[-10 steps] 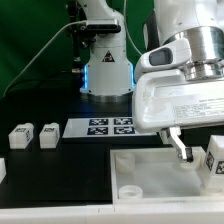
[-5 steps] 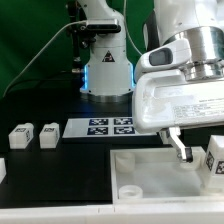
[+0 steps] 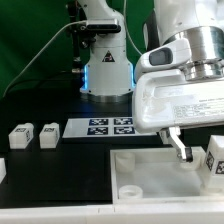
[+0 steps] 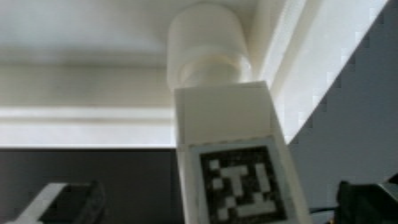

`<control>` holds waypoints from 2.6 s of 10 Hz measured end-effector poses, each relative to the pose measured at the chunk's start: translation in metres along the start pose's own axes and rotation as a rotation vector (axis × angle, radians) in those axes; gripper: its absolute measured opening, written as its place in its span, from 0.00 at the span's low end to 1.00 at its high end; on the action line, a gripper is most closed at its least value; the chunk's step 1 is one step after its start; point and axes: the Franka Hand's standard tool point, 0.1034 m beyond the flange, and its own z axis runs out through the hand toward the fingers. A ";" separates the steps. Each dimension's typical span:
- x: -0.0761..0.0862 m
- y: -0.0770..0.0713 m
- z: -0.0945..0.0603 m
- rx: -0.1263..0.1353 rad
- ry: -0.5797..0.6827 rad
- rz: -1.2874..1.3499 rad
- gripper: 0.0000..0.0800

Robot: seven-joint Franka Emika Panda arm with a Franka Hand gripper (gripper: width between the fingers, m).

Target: Assemble one leg

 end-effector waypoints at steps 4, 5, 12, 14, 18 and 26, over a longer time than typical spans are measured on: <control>0.007 -0.009 -0.017 0.037 -0.206 0.046 0.81; 0.013 -0.010 -0.019 0.053 -0.306 0.052 0.81; 0.008 -0.005 -0.006 0.063 -0.576 0.021 0.81; 0.008 -0.004 -0.003 0.057 -0.573 0.022 0.81; 0.005 0.009 0.013 0.014 -0.535 0.042 0.81; 0.005 0.012 0.014 0.002 -0.528 0.081 0.36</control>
Offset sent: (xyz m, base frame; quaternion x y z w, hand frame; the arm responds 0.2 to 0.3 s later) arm 0.0117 -0.0026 0.0109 -0.0042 -0.2884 0.0144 0.9574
